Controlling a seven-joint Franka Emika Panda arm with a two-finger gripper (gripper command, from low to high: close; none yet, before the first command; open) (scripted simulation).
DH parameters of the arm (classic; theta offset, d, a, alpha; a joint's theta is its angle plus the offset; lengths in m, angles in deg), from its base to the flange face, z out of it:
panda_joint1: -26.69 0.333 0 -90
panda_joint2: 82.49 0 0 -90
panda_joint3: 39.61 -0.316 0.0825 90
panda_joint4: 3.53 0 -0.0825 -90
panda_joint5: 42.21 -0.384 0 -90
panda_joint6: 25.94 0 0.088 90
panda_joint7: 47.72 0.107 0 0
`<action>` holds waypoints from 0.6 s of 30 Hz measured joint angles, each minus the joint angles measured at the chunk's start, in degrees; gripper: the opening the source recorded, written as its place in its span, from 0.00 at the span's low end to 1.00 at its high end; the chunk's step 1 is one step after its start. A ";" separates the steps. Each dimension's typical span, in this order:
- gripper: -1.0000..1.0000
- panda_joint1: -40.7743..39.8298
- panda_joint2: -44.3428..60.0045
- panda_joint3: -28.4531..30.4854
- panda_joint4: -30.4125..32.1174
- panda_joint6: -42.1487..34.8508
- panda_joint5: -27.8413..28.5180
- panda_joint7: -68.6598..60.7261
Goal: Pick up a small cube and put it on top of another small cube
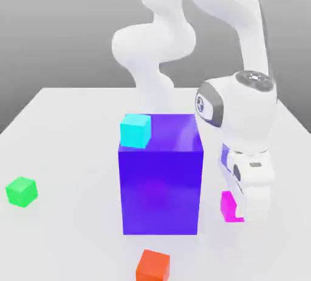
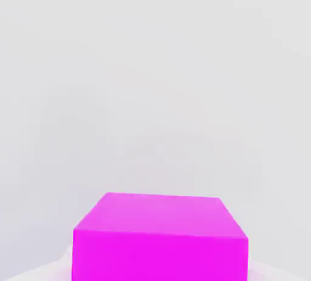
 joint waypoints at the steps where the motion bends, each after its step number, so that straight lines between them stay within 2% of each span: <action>1: 0.00 -0.15 -0.45 0.60 -0.12 -0.56 0.45 1.31; 9: 0.00 -2.57 -2.62 6.97 -6.08 0.35 10.63 14.61; 12: 0.00 -6.46 -3.70 9.76 -9.23 0.42 14.20 17.90; 18: 0.00 -19.13 -4.86 15.83 -11.24 -2.38 14.36 16.61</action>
